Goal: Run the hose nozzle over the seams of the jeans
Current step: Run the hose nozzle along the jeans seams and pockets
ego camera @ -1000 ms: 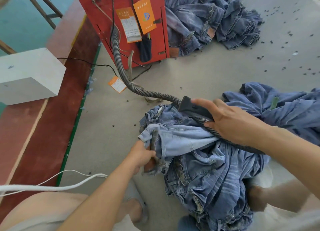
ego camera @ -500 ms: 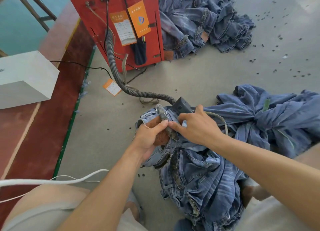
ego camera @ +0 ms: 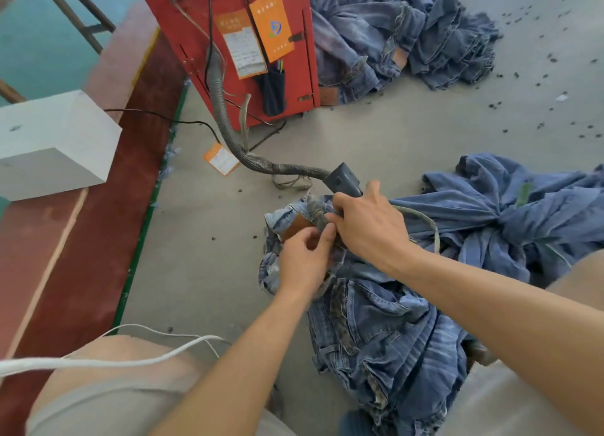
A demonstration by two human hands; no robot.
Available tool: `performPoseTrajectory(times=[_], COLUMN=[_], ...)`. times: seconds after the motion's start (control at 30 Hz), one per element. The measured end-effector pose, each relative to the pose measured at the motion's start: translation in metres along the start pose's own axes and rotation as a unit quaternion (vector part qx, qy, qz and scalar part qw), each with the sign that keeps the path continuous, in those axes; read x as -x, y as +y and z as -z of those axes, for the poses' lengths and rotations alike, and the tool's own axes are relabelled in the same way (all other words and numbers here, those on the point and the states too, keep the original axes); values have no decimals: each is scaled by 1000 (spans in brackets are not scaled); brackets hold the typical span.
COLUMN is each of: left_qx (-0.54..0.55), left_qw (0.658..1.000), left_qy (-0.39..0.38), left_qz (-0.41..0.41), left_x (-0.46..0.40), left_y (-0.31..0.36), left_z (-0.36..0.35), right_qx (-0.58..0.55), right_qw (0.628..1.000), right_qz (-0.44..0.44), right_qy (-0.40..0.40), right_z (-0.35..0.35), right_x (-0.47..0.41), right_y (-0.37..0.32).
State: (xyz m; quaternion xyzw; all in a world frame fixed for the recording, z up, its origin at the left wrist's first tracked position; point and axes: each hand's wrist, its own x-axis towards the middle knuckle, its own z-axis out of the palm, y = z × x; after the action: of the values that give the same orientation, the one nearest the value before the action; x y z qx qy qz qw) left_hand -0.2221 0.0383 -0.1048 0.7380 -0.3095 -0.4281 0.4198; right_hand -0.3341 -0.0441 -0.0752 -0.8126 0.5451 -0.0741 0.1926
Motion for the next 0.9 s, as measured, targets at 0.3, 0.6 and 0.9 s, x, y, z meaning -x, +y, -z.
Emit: performPoseTrajectory(times=[0.3, 0.6, 0.9], left_qx=[-6, 411, 451], left_qw=[978, 892, 877], left_qy=[209, -100, 9], left_qz=[-9, 161, 167], left_x=[-22, -19, -23], left_y=[-12, 14, 11], left_z=[19, 16, 9], right_qx=[9, 22, 37], right_qw=[1000, 999, 995], right_qz=[-13, 20, 59], right_qy=[-11, -27, -74], right_z=[3, -3, 15], right_x=[-9, -1, 6], right_y=[9, 5, 30])
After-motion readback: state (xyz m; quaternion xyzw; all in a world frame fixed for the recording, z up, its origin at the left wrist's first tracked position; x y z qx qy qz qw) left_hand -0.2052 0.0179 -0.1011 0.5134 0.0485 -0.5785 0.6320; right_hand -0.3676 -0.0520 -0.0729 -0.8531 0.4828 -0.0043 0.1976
